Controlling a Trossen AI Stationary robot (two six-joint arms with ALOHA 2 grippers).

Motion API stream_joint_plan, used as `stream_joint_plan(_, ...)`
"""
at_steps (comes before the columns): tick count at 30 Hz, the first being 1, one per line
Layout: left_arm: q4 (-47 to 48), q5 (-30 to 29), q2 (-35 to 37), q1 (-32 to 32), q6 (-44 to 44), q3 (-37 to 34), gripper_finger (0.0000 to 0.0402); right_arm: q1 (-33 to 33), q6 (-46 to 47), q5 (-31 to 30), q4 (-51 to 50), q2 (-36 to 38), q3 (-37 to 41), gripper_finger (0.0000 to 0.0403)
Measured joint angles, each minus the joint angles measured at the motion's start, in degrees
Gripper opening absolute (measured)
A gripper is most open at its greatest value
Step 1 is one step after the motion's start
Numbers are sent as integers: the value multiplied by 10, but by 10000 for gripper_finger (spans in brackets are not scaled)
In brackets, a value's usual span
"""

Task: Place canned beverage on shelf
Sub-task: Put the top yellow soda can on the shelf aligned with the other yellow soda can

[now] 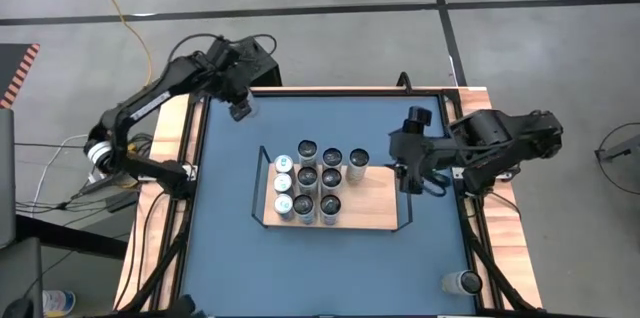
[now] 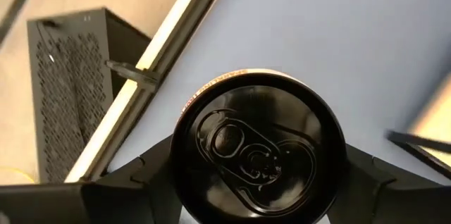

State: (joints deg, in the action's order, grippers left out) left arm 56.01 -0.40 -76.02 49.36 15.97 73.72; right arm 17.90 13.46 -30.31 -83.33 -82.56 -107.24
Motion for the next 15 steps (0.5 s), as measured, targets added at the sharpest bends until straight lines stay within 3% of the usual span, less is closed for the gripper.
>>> stream_joint_plan(8,106,41,78,-96,2,111,235,34,-77,-13,169,21,0,317)
stream_joint_plan(15,125,44,106,-244,-72,194,235,51,-139,-12,255,6,0,317)
